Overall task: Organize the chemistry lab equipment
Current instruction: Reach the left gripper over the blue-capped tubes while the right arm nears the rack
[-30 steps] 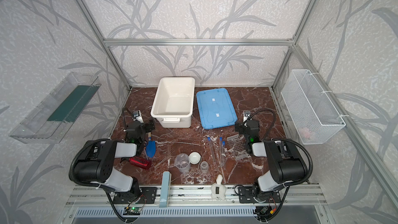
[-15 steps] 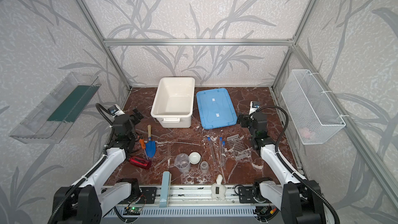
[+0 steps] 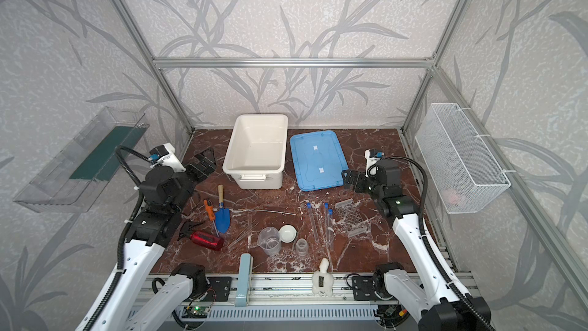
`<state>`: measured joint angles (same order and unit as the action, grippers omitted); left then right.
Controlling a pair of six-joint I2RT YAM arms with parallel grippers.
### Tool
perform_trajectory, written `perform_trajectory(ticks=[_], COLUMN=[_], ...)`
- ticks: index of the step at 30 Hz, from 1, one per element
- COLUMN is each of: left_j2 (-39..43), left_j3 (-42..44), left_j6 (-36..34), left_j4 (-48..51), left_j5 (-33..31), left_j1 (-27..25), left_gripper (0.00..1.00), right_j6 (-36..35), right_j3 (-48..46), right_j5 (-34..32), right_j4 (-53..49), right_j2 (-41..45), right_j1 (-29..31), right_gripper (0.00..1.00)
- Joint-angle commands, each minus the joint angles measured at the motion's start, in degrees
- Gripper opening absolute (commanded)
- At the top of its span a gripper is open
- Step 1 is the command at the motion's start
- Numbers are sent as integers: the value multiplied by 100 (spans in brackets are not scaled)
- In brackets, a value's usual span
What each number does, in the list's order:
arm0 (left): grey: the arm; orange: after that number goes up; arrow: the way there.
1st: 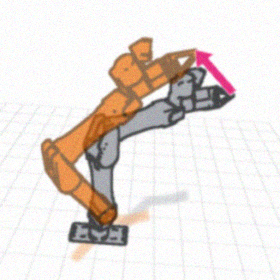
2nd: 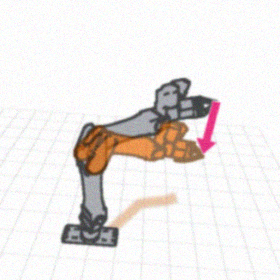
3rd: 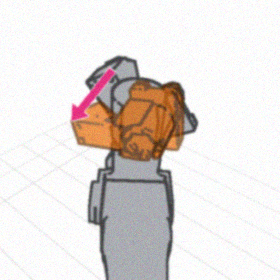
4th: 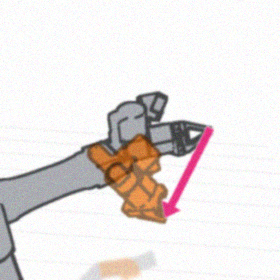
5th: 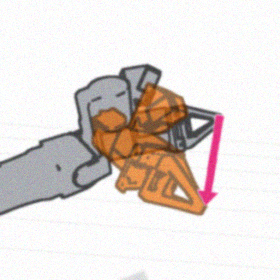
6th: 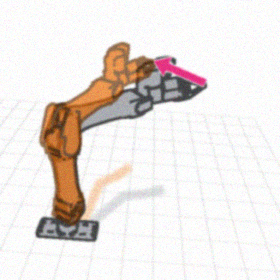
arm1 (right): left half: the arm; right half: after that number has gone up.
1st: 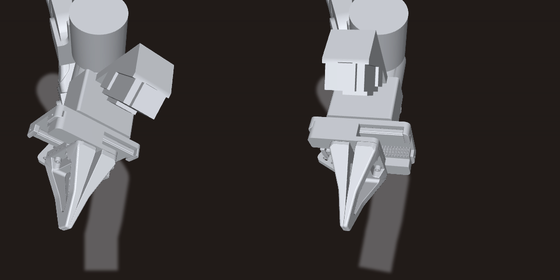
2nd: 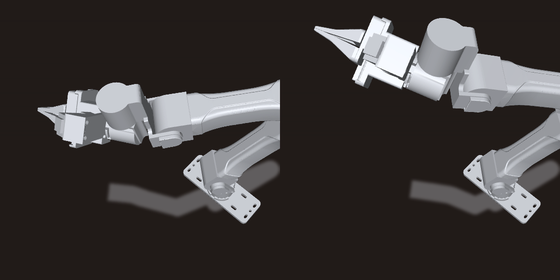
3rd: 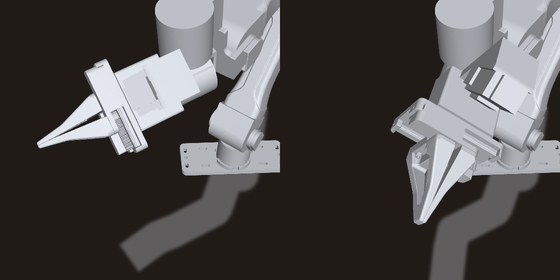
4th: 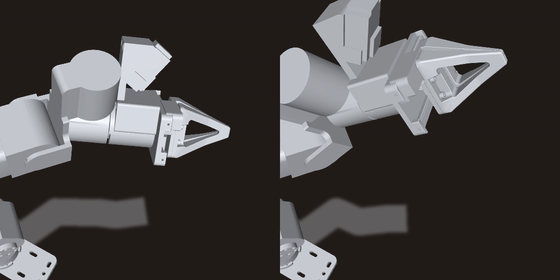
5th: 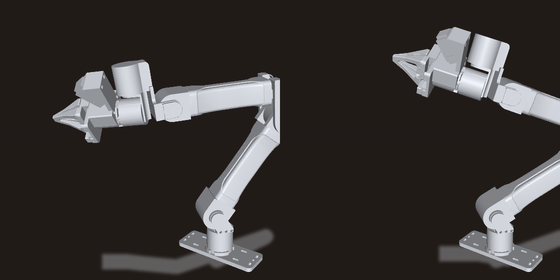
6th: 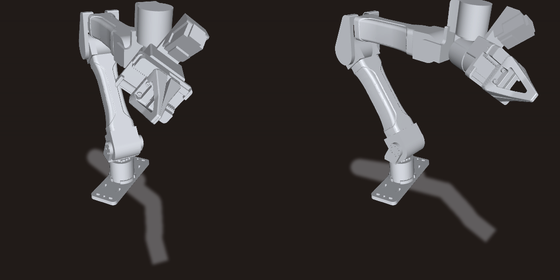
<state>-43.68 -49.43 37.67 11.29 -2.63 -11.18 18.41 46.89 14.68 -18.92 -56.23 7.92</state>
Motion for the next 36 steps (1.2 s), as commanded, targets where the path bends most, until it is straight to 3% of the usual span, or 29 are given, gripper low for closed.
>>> perform_trajectory(ticks=[1,6,13,20,24,29,31,36], left_j2=[-148,-1043,-2449,-3871,-4517,-5284,-5547,-6175], left_j3=[-496,-1122,-2101,-2857,-2978,-3351,-3432,-3494], left_j6=[137,194,38,427,666,740,815,898], left_j4=[1077,1366,1789,2193,2348,2757,2841,2785], left_j5=[-162,-326,-1327,-975,-721,-500,-417,-208], left_j1=[-764,-2042,-3851,-4864,-5024,-5172,-5184,-5114], left_gripper=[99,99,99,97,90,86,76,68], right_j6=[18,92,237,12,-13,-2,-51,-66], right_j3=[197,423,310,610,529,205,171,111], right_j5=[548,546,939,774,604,1053,1109,1334], right_j4=[-762,-945,-688,-1471,-1735,-1716,-1728,-1657], right_j2=[55,114,-251,-591,-400,-83,-77,-108], right_j1=[135,235,219,131,-185,-899,-959,-958], right_gripper=[99,99,99,99,99,99,99,99])
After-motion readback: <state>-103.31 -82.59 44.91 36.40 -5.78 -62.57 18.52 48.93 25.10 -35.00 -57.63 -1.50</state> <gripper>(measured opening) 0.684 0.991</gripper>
